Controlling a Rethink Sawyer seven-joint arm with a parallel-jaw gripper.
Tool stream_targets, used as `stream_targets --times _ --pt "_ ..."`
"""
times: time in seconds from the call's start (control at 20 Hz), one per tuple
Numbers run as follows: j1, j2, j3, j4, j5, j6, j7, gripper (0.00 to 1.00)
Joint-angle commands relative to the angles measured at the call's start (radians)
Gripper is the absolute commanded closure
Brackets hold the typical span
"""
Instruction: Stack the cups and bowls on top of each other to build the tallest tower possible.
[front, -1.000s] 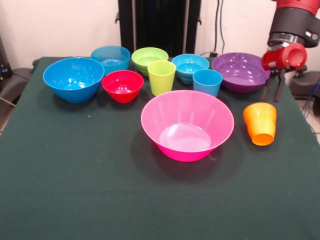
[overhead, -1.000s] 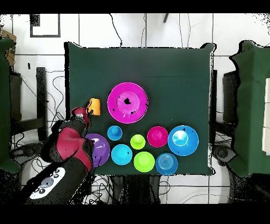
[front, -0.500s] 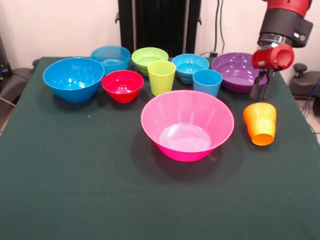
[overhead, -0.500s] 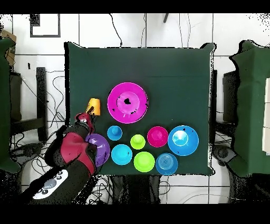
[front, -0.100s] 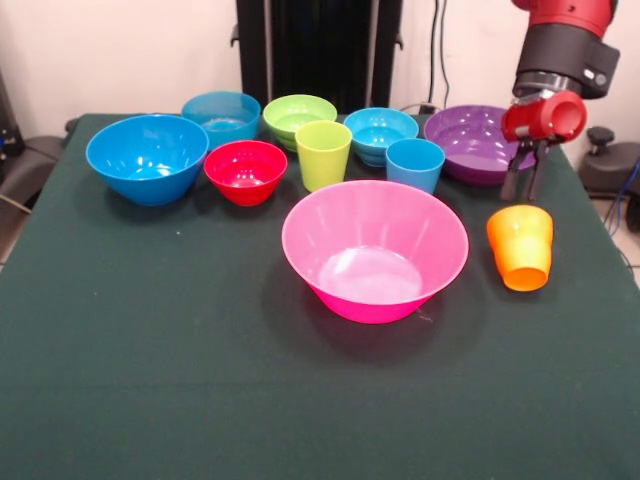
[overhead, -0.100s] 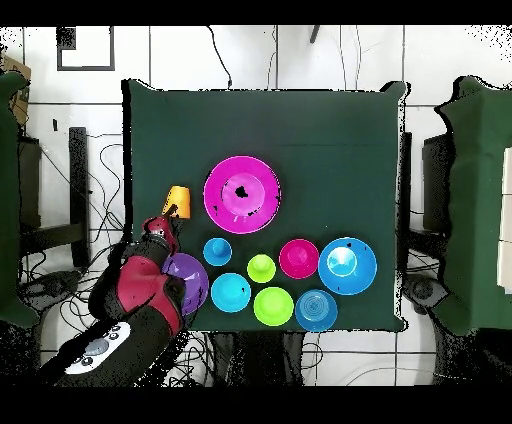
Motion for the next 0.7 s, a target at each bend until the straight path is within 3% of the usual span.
stream_targets --times 0.05,0.4,0.7 --pt "0.01 0.075 0.152 0.023 -0.001 -0.012 0.035 0.0" --pt "0.014 0.118 0.146 -0.006 0.024 -0.031 0.03 0.0" --pt "0.009 0.111 0.152 -0.003 0.022 -0.032 0.027 0.0"
